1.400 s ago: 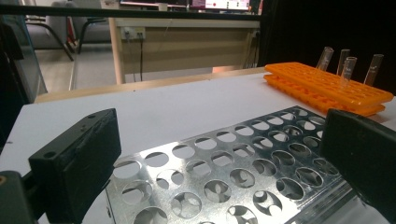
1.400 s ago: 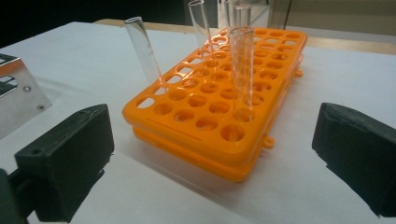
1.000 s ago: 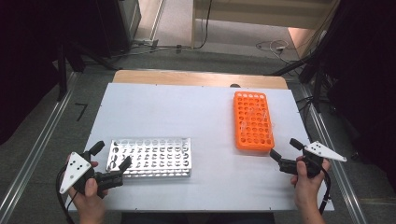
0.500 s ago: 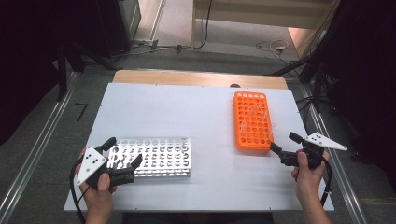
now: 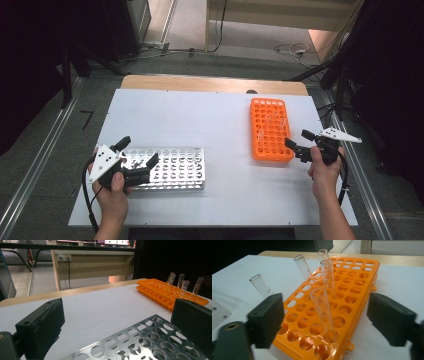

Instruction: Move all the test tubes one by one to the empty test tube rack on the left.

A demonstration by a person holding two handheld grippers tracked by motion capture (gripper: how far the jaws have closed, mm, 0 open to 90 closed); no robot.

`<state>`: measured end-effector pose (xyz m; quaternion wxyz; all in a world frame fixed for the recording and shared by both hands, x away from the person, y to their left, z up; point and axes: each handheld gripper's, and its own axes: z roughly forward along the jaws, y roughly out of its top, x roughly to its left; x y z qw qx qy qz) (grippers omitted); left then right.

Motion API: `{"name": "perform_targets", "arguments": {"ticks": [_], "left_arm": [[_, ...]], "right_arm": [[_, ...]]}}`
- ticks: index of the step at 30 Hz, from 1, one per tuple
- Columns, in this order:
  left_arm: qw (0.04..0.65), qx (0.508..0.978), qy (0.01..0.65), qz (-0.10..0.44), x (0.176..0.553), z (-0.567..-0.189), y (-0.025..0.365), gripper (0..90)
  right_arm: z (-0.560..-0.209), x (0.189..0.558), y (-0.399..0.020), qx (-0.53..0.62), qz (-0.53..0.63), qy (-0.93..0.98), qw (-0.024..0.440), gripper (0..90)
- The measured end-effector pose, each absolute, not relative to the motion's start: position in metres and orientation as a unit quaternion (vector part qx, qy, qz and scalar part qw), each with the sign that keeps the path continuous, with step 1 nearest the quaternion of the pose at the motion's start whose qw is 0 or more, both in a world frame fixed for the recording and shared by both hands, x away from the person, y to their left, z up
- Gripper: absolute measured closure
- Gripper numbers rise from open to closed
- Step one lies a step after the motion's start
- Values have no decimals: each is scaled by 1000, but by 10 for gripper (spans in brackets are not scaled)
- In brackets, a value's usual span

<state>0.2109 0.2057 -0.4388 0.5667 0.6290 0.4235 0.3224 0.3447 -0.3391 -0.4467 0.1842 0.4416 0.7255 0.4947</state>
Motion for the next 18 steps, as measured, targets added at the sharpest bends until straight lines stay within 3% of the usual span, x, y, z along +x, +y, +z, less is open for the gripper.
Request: {"name": "perform_targets", "arguments": {"ticks": [10,18], "left_arm": [[573,635,413,313,237,-430,186,0],[578,654,395,286,240,-433,177,0]], "right_arm": [[-459,349,-341,448,473,741,162,459],[-469,349,-332,449,446,755,173,603]]}}
